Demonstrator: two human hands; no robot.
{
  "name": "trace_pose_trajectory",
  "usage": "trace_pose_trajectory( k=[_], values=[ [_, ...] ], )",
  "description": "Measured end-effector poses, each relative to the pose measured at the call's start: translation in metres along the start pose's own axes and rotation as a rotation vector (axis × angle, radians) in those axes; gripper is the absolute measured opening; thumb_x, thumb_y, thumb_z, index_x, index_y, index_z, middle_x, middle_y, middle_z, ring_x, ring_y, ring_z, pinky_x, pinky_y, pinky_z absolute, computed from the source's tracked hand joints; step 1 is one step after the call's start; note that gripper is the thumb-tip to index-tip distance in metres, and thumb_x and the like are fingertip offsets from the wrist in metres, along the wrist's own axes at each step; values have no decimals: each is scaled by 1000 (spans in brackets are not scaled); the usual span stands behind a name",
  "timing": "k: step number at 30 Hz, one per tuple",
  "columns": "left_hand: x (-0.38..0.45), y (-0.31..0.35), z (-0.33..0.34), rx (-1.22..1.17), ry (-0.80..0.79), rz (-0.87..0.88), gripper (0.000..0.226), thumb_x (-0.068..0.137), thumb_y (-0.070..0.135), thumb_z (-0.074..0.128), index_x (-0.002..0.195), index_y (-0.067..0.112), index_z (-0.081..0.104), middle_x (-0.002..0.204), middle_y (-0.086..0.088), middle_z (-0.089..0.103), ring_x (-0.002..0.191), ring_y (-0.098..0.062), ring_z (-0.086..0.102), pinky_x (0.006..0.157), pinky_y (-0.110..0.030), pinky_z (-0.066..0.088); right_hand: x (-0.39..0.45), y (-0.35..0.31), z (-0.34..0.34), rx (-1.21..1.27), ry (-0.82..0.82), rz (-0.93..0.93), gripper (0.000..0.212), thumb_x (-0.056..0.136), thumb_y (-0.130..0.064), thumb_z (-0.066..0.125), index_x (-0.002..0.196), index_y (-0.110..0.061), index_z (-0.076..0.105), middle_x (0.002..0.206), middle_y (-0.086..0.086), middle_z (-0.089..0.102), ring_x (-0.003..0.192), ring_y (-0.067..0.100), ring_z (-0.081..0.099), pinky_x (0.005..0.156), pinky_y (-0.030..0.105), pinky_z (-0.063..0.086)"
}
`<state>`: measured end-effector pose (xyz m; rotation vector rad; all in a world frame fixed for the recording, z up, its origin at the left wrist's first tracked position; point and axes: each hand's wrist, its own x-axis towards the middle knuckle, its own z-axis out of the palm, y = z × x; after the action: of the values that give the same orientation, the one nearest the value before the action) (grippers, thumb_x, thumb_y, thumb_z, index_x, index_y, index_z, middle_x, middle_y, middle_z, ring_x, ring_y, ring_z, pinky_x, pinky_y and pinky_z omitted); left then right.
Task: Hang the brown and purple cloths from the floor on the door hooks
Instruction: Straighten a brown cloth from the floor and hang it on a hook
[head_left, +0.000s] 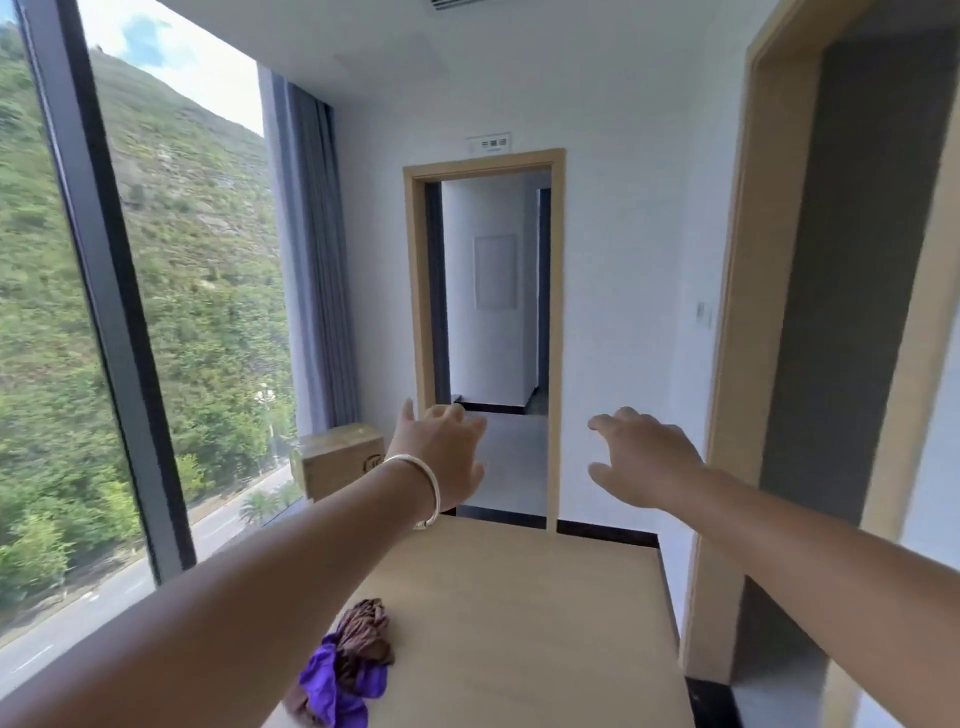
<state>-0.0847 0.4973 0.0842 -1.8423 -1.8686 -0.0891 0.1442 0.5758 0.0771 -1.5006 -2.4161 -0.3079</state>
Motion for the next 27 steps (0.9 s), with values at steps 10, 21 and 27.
trace_pose_trajectory(
  k=[10, 21, 27],
  values=[
    [115, 58, 49, -97, -5, 160, 53, 93, 53, 39, 139, 27, 35, 142, -4, 43, 132, -23, 41, 113, -61, 16, 37, 83, 26, -36, -57, 170, 58, 91, -41, 46, 144, -26, 31, 139, 1, 41, 119, 21, 47, 92, 37, 44],
    [264, 18, 111, -127, 44, 195, 57, 94, 56, 37, 142, 27, 33, 142, -2, 42, 129, -25, 43, 112, -60, 18, 182, 101, 54, -74, -39, 236, 57, 91, -41, 46, 144, -27, 30, 138, 0, 40, 117, 21, 47, 86, 34, 42],
    [331, 8, 151, -129, 21, 209, 57, 94, 56, 37, 142, 27, 32, 143, -3, 41, 129, -24, 43, 113, -59, 20, 245, 112, 86, -61, -70, 251, 58, 91, -40, 48, 144, -27, 30, 140, 1, 38, 121, 21, 44, 88, 34, 41]
  ],
)
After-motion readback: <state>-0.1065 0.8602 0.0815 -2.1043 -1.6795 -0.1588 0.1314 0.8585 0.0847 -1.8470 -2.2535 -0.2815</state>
